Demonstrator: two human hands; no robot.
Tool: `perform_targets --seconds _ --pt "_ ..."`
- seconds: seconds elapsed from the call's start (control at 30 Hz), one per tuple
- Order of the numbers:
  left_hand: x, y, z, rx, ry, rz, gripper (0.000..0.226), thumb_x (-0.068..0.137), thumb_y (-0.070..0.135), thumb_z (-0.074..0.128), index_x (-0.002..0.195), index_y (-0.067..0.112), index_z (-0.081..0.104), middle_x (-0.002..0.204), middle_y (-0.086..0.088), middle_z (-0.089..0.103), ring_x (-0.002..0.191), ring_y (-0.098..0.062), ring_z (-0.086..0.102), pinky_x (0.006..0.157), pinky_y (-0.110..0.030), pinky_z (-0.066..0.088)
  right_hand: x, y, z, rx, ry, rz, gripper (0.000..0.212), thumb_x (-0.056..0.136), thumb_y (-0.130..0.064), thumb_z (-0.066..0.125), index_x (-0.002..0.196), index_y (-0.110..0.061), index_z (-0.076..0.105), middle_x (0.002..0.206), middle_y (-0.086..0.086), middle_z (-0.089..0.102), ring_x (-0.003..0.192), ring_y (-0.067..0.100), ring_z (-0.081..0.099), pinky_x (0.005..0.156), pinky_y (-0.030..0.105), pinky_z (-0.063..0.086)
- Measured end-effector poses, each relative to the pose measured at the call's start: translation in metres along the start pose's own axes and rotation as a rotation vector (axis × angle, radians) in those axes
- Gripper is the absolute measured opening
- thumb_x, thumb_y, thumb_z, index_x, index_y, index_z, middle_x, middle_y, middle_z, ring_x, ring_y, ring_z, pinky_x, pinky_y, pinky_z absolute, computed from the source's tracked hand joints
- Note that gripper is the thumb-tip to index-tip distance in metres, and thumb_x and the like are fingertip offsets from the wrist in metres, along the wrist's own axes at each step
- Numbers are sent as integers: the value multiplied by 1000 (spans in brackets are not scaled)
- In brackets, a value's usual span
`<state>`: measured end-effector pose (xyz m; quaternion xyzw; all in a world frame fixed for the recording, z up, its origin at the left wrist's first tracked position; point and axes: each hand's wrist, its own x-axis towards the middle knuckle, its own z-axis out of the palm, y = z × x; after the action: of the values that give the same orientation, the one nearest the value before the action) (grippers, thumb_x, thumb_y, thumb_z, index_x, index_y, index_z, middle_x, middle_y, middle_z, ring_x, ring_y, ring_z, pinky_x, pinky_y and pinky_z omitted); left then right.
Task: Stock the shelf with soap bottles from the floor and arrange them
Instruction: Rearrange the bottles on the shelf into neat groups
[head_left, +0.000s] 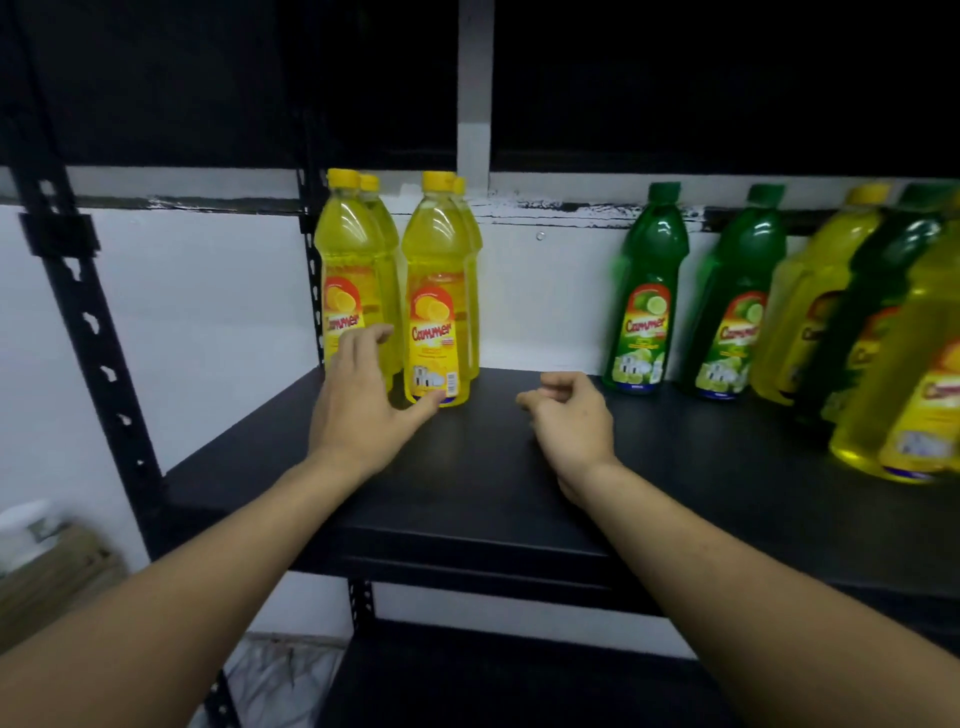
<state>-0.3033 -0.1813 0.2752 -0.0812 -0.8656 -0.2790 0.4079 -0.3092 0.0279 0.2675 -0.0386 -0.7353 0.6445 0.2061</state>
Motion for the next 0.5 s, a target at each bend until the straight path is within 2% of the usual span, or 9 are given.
perform_targets --seconds 0.17,0.3,0.4,0.5 --pt "-16 63 28 -49 -230 26 67 76 53 78 128 23 48 128 6 52 114 -16 55 92 -36 48 -16 -1 -80 -118 58 -29 22 82 -17 72 103 -19 64 98 -4 67 91 11 63 67 15 43" --pt "-25 114 58 -87 -416 23 62 76 56 77 124 26 51 128 8 55 116 -14 55 97 -32 45 -27 2 -151 -317 101 -139 22 83 -17 70 103 -19 61 103 -2 63 96 14 60 81 22 42" --pt "-31 149 79 -56 -561 70 61 77 61 73 124 28 52 130 11 54 120 -12 52 100 -30 42 -30 8 -196 -539 61 -262 33 81 -18 70 112 -19 59 111 -1 56 102 14 55 87 21 38" --pt "-35 172 100 3 -699 126 57 82 68 62 123 29 54 131 10 55 116 -14 54 102 -38 44 -23 15 -238 -677 133 -293 45 81 -20 71 123 -16 55 121 4 49 115 23 48 95 27 36"
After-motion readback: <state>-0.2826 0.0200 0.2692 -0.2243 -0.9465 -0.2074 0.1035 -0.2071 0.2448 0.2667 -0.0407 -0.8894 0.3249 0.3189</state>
